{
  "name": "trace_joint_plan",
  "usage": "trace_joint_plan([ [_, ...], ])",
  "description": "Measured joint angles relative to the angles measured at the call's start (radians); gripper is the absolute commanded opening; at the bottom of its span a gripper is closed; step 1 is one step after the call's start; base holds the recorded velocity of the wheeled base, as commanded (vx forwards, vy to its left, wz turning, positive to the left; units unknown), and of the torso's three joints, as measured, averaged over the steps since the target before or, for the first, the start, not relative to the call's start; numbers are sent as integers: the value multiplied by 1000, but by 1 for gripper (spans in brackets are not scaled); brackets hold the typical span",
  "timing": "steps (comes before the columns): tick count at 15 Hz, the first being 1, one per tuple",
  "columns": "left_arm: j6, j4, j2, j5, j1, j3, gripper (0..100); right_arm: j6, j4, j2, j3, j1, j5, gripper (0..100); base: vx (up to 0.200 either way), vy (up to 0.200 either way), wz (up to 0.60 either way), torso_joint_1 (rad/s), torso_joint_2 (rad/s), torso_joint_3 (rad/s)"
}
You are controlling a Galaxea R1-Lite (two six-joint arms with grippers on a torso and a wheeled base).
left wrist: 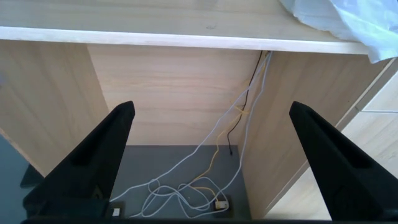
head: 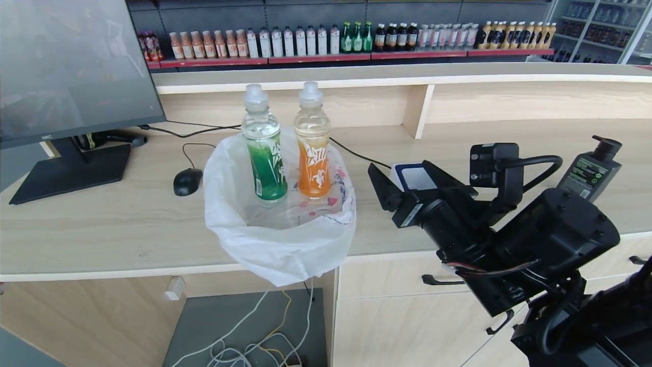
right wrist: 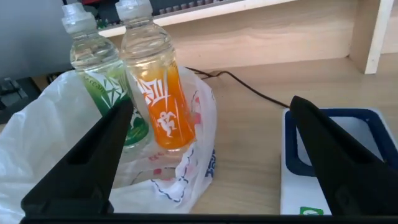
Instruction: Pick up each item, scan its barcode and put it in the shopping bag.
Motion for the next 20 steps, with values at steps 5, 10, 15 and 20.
trace_joint_plan([
  [5,-3,0,0,1,0,0,100,2,1,-14,11,-10,0,100,0,-200,0,0,3,4],
  [10,-4,0,0,0,0,0,100,2,2,-50,36,-37,0,100,0,-200,0,6,4,3],
  [15,-6,0,0,2,0,0,100,2,2,-74,55,-43,0,100,0,-200,0,2,3,2],
  [20,-6,0,0,1,0,0,100,2,1,-90,81,-44,0,100,0,-200,0,2,5,3],
])
